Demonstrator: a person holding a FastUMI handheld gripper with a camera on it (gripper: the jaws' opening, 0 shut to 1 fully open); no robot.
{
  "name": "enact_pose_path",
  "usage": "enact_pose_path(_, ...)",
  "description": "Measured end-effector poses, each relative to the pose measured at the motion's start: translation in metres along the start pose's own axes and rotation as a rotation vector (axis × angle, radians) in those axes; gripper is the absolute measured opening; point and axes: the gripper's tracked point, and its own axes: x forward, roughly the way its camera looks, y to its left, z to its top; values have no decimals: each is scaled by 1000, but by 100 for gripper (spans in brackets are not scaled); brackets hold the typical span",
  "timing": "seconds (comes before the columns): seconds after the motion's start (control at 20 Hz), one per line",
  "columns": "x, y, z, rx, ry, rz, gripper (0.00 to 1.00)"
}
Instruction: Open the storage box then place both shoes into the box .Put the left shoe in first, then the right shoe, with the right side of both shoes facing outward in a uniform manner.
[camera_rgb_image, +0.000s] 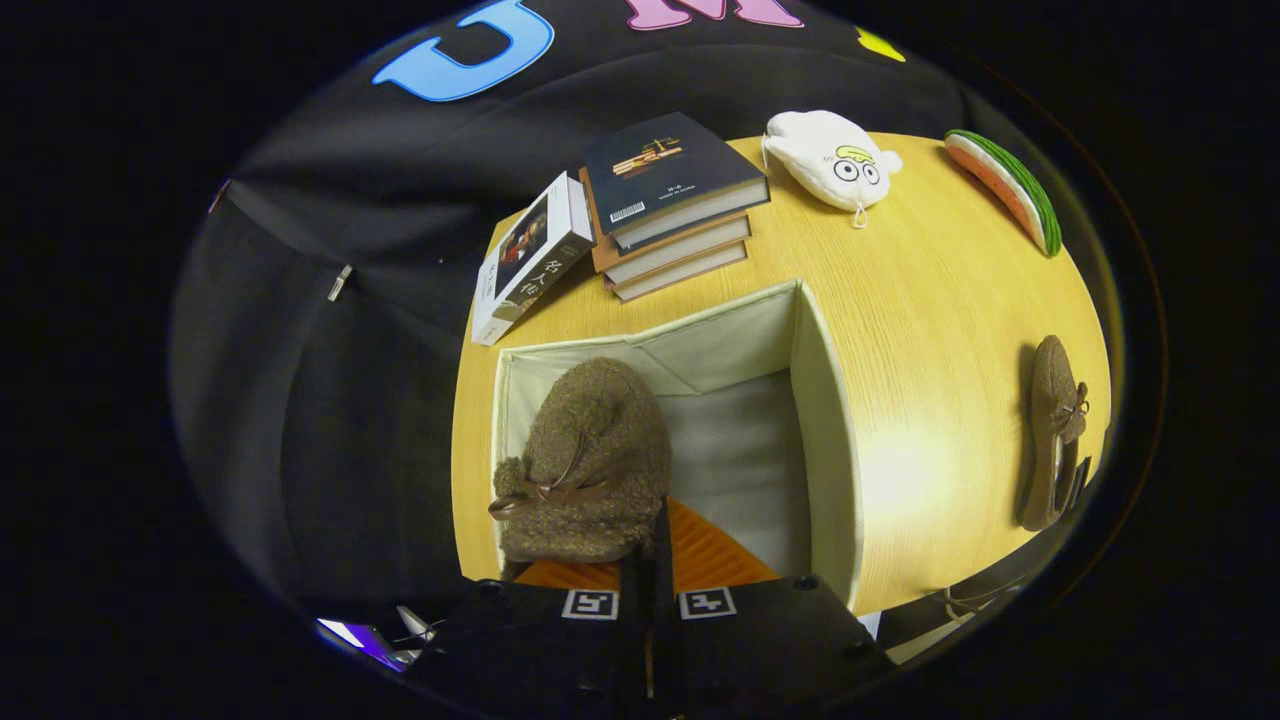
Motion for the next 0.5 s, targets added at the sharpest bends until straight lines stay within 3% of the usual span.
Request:
enact_pose_path(0.15, 6, 2, -3, 3, 24, 9, 14)
enact_pose_path(0.3, 5, 18, -15, 17, 81, 73, 21)
enact_pose_path(0.5, -1, 23, -11, -25, 67, 104, 44)
